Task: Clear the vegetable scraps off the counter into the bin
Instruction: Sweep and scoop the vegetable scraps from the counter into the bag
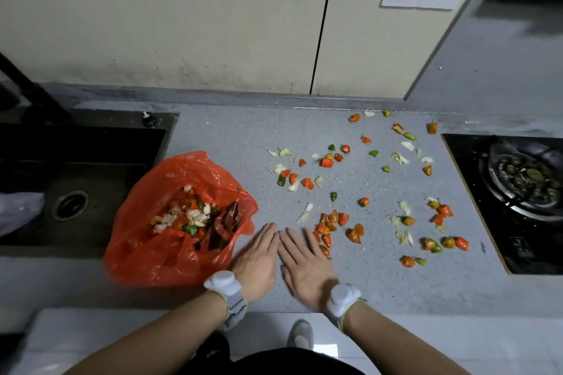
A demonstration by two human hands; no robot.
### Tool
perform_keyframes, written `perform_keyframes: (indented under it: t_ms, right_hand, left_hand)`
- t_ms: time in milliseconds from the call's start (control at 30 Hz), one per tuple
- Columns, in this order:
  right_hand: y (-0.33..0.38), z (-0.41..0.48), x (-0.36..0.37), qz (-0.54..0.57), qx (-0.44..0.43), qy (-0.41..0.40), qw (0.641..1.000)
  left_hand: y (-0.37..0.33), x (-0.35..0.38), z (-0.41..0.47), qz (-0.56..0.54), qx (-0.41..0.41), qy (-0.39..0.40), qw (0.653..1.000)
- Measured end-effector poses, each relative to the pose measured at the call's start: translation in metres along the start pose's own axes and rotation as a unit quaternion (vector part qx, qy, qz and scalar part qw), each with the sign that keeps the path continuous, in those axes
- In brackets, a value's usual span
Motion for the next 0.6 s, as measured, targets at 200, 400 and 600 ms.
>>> perform_keyframes:
  t_ms: [200, 400, 600]
  right_hand:
    - [-0.051, 0.014, 0.006, -0.060, -0.011, 0.073, 0.995]
    - [-0.108, 0.009, -0.012, -0.026, 0.163, 0.032, 0.986]
    - [-0.154, -0.044, -0.019, 0.053, 0.267, -0.028, 0.962]
  left_hand:
    - [0.000, 0.001, 0.000, 0.030, -0.014, -0.007, 0.999]
    - [-0.005, 0.004, 0.011, 0.046, -0.021, -0.007, 0.999]
    - [-0.003, 0.004, 0.034, 0.028, -0.060, -0.022, 0.998]
Point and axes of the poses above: each hand's wrist, its own z-axis towards the middle knuckle, its own x-axis out of the palm, y = z × x, the point moved 5 cm from there along z, towards the middle knuckle, and after that the axes turned 7 degrees about -z, right-handed, at the moved point
